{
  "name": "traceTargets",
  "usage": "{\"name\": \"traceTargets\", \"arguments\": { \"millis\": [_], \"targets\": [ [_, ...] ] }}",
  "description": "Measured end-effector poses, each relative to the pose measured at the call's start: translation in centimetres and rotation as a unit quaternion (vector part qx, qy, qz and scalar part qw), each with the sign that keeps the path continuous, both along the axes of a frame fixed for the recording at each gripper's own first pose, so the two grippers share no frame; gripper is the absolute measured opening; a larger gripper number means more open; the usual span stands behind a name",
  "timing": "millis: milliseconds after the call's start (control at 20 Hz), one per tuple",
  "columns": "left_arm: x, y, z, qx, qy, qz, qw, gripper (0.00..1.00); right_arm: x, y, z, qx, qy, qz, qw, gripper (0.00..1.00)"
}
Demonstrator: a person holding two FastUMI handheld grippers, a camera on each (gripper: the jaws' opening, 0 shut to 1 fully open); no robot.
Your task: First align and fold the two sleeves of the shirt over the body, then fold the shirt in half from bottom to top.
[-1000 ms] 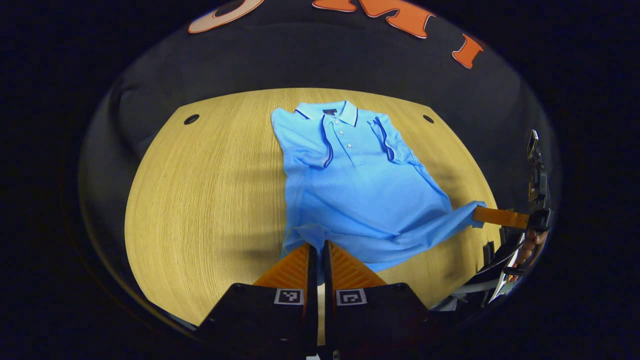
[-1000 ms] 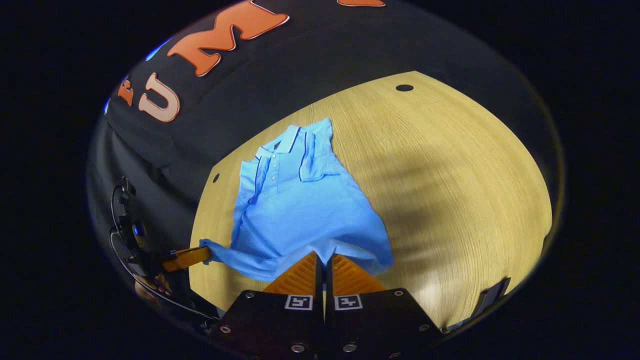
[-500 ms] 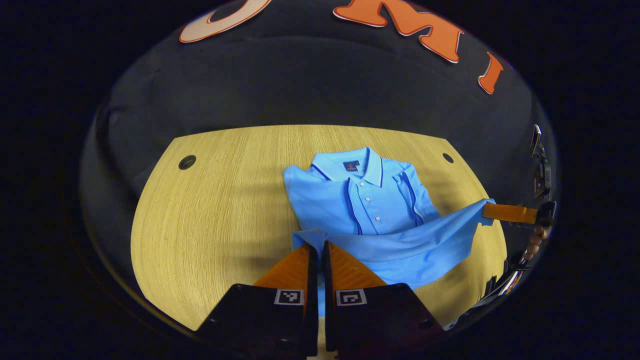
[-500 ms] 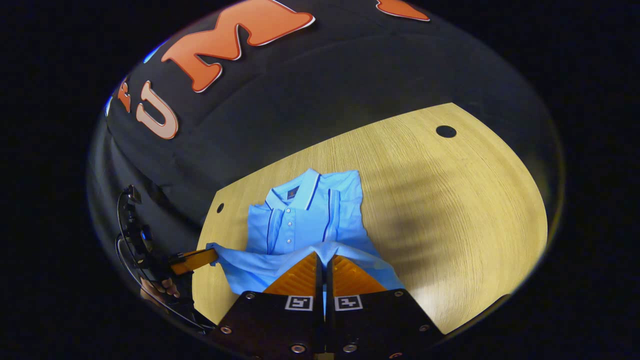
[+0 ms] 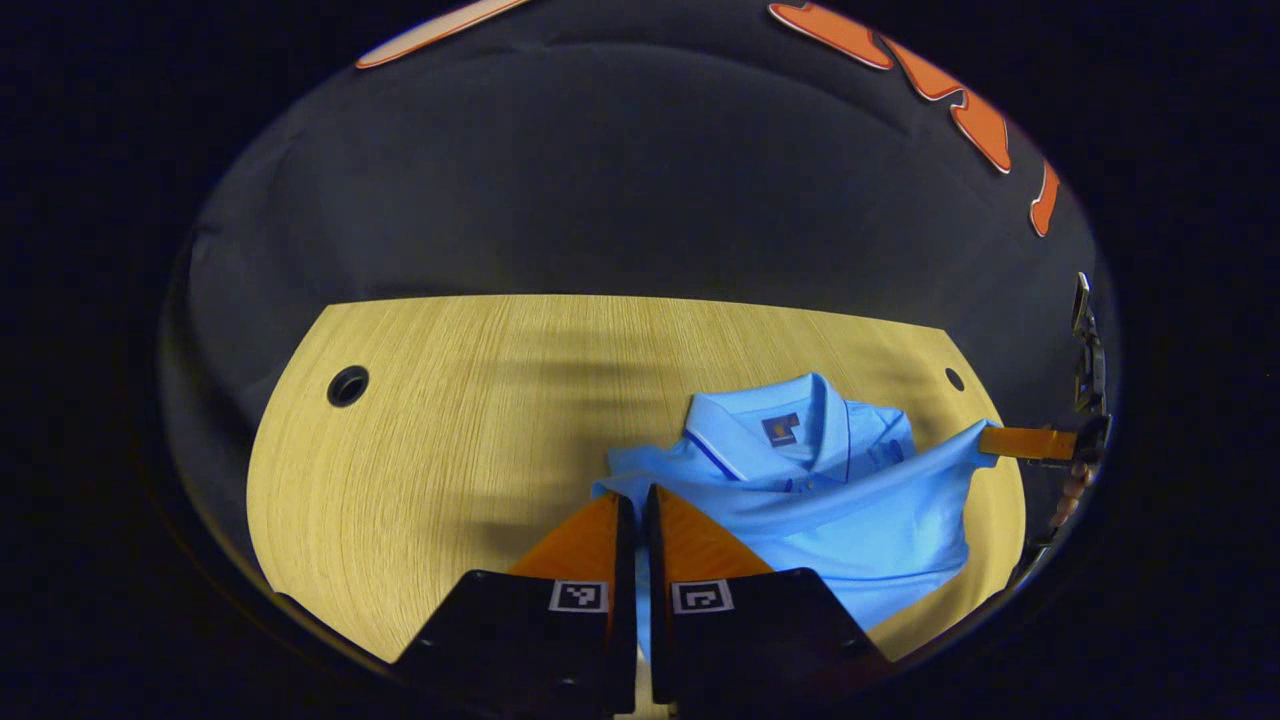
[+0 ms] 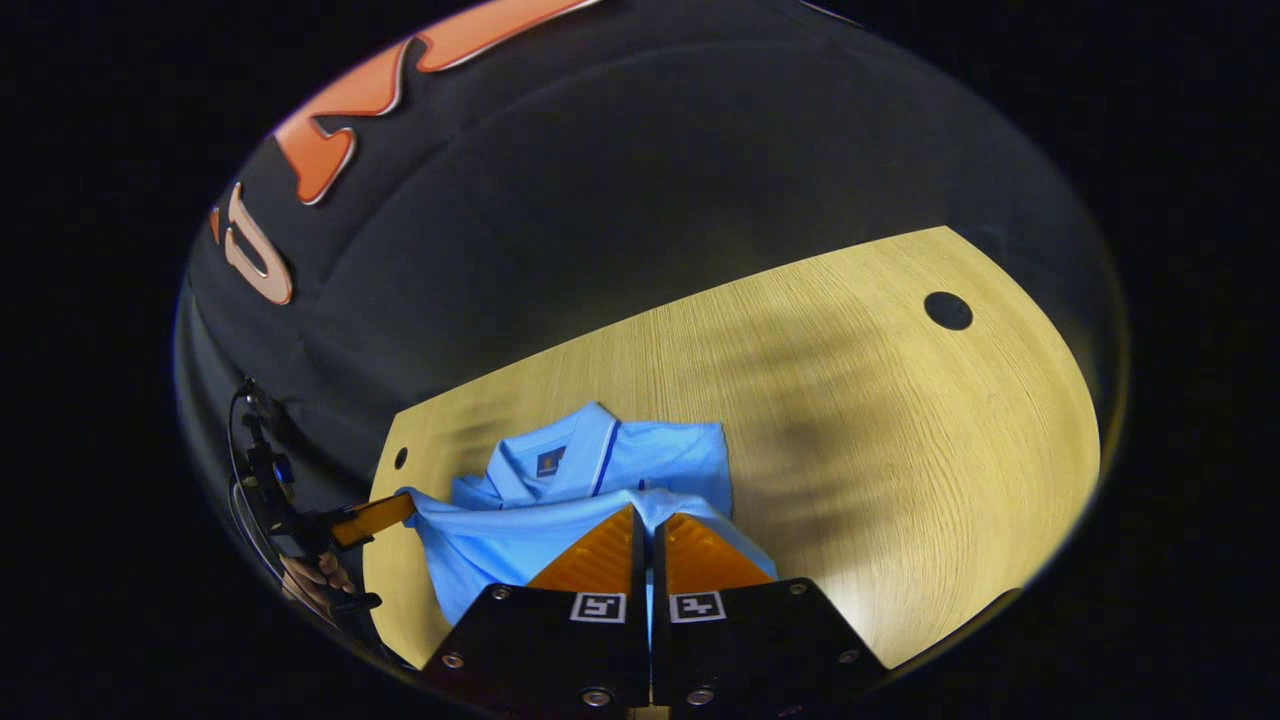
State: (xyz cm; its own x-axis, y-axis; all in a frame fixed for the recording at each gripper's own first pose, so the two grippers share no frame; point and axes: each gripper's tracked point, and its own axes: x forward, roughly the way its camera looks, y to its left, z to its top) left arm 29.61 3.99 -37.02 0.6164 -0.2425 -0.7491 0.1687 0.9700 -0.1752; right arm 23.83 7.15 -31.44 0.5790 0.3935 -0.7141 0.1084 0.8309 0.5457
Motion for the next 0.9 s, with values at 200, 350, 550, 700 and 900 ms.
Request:
{"name": "traceTargets", "arguments": {
  "millis": [200, 350, 550, 700, 900],
  "targets": [
    [2.9, 0.1, -0.3, 0.011, -0.012, 0.014, 1.000, 0.10, 2.6, 0.1, -1.0, 0.028, 0.018, -0.038, 0.999, 0.02],
    [2.7, -0.6, 0.6, -0.001, -0.016, 0.027, 1.000, 0.34, 2.4, -1.3, -0.8, 0.021, 0.025, -0.057, 0.998, 0.28],
    [-0.1, -0.7, 2.4, -0.026, -0.003, 0.049, 0.998, 0.98, 0.8, -2.8, 1.8, -0.037, -0.024, -0.025, 0.999, 0.73],
    [-2.2, -0.6, 4.8, -0.003, -0.028, 0.052, 0.998, 1.00, -1.5, -4.1, 4.2, -0.063, -0.056, -0.012, 0.996, 0.86],
    [-7.2, -1.6, 9.5, 0.013, -0.061, 0.038, 0.997, 1.00, -5.6, -5.5, 7.8, -0.078, -0.091, -0.010, 0.993, 0.98]
  ]
}}
